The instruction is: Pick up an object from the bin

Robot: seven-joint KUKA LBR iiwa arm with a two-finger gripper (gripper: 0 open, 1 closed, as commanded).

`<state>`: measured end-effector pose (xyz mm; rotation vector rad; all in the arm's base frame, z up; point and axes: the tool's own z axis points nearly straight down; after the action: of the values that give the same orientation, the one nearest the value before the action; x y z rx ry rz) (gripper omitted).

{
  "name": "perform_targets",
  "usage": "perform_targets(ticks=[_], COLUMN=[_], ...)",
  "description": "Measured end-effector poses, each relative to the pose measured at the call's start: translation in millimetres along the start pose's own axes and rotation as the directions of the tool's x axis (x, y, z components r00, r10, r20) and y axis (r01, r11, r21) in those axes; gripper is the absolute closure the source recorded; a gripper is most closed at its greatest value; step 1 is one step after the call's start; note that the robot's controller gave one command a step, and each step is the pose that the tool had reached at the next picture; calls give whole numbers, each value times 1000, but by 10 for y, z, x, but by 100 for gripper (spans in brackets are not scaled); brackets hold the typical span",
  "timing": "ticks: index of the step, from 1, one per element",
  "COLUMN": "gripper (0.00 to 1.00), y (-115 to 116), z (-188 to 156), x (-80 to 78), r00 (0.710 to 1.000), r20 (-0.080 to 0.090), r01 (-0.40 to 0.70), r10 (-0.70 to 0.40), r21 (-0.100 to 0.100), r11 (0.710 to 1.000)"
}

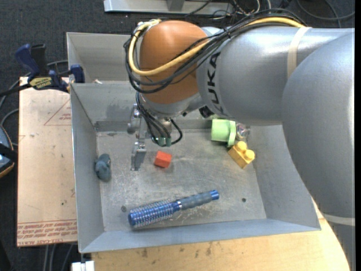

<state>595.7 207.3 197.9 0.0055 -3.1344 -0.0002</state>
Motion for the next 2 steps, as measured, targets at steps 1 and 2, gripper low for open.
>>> perform_targets(ticks=[1,2], gripper=[0,0], y=[-1210,-1328], z=[652,-291], x=[344,-85], r00=[941,898], r20=[3,19], r01=[339,440], r10=[-339,-440], r21=[3,8], r11=[941,898])
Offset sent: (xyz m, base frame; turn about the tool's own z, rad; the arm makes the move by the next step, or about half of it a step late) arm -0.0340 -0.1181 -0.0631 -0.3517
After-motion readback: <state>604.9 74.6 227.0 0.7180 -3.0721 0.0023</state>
